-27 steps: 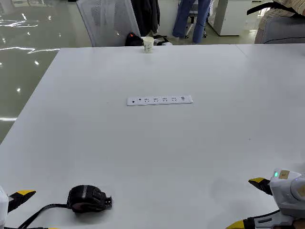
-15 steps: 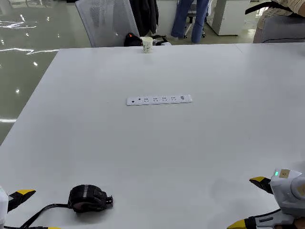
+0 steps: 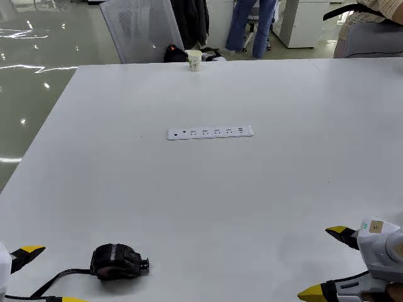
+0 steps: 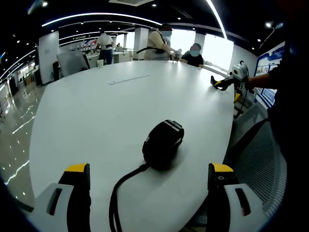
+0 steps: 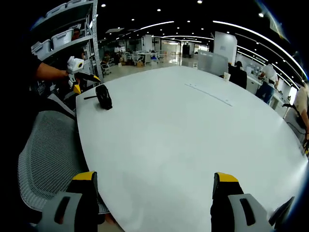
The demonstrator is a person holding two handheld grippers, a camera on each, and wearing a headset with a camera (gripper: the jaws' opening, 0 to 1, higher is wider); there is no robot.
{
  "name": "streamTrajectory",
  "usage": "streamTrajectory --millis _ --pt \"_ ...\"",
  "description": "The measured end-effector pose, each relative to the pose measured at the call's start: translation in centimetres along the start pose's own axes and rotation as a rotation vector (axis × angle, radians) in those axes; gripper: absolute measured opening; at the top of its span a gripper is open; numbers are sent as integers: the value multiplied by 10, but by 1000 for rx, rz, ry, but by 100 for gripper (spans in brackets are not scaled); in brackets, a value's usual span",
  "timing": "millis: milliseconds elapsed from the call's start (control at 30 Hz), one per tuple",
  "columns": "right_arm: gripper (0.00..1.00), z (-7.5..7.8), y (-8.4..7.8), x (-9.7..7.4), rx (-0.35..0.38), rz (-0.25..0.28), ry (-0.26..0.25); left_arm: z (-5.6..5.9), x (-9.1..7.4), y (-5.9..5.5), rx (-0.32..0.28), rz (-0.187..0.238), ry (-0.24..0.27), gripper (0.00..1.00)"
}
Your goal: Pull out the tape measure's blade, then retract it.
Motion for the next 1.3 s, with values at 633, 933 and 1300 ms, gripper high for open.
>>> streamTrajectory --millis 633,933,1300 --pt "99 -2 14 23 -79 33 98 -15 11 28 92 -36 -79 99" --pt "99 -1 22 33 -82 14 128 -13 22 32 139 -77 -141 99" --pt "99 -7 26 45 -102 -1 168 -8 40 38 263 -174 -239 99"
Point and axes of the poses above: the centre of the closed fingertips' face, and the gripper's own axes: x roughly forward along the fingers, z roughly to its right, y roughly out of its top, the point moved 9 cm from there along -x, roughly backward along the fingers, and after that the axes turned 12 degrees about z, right-handed, at the moved point
